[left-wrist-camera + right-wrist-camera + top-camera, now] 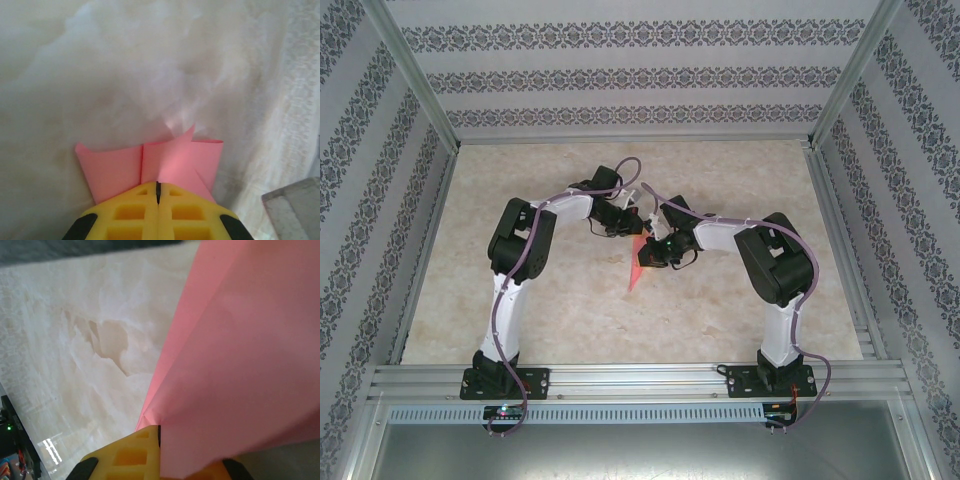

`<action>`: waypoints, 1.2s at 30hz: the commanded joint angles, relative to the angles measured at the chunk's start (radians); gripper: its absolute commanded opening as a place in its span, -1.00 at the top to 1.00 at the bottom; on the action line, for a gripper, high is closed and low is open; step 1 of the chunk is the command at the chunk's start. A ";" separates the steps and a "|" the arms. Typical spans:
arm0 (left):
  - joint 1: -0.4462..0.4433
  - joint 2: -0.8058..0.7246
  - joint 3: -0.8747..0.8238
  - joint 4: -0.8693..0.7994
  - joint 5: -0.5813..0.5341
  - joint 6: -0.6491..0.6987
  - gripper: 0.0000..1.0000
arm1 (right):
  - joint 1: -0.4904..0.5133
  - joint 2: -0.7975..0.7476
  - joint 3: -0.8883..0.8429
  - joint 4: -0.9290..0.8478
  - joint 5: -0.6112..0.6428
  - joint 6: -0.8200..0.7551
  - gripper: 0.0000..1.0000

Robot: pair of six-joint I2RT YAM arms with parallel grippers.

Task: Fold a paper plane with a square sheet of paper (pick it up from the middle)
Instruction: Fold the wing for the fifth time at the center of the table.

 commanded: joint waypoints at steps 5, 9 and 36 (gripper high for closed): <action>0.005 -0.032 0.023 -0.054 -0.037 0.034 0.71 | -0.006 0.050 0.014 -0.046 0.033 -0.056 1.00; 0.006 -0.130 -0.008 -0.075 -0.129 0.034 0.53 | -0.006 0.059 0.005 -0.029 0.026 -0.042 1.00; -0.245 -0.581 -0.710 0.262 -0.294 -0.233 0.94 | -0.020 0.060 -0.057 0.046 0.001 0.024 1.00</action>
